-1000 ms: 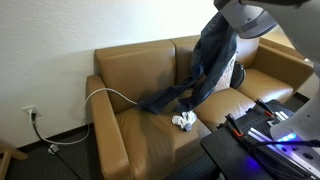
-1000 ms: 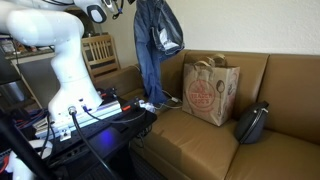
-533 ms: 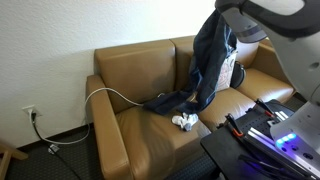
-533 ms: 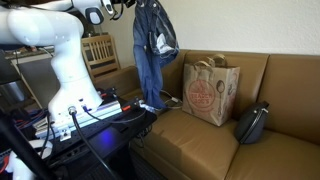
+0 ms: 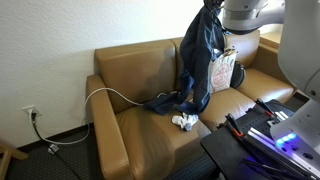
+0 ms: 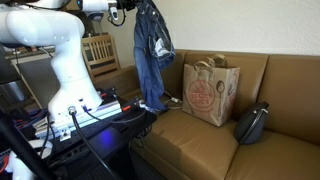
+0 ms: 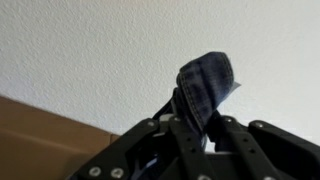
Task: Put the pair of jeans on the arm rest
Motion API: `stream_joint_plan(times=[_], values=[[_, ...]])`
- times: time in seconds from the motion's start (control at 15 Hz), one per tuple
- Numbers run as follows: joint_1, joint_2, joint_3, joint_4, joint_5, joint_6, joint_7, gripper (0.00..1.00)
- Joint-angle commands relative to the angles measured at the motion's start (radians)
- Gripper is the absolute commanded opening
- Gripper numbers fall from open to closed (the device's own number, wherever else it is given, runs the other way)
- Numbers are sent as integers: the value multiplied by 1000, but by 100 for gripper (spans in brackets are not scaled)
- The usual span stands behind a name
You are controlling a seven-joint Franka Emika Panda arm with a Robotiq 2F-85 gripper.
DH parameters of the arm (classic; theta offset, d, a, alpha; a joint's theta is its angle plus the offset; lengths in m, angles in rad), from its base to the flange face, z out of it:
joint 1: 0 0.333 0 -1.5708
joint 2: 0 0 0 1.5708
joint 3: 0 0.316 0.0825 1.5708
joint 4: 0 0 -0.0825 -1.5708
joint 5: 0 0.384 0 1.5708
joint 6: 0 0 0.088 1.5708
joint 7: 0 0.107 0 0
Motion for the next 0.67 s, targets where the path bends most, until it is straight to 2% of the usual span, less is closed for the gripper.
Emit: stream_joint_plan(times=[0.0,0.07,0.13,0.2,0.33,0.4,0.47,0.6], values=[[-95,-3,-11,30,-8,-185,162,6],[-123,-4,33,13,-12,-300,185,6],[-74,-4,10,9,-15,-191,136,25],[-97,-4,29,8,-15,-252,159,25],[-124,-3,56,9,-15,-286,180,25],[-90,-3,62,30,-19,-245,147,6],[-70,-17,65,33,-24,-245,207,6],[-95,-31,18,-38,-17,-358,309,6]])
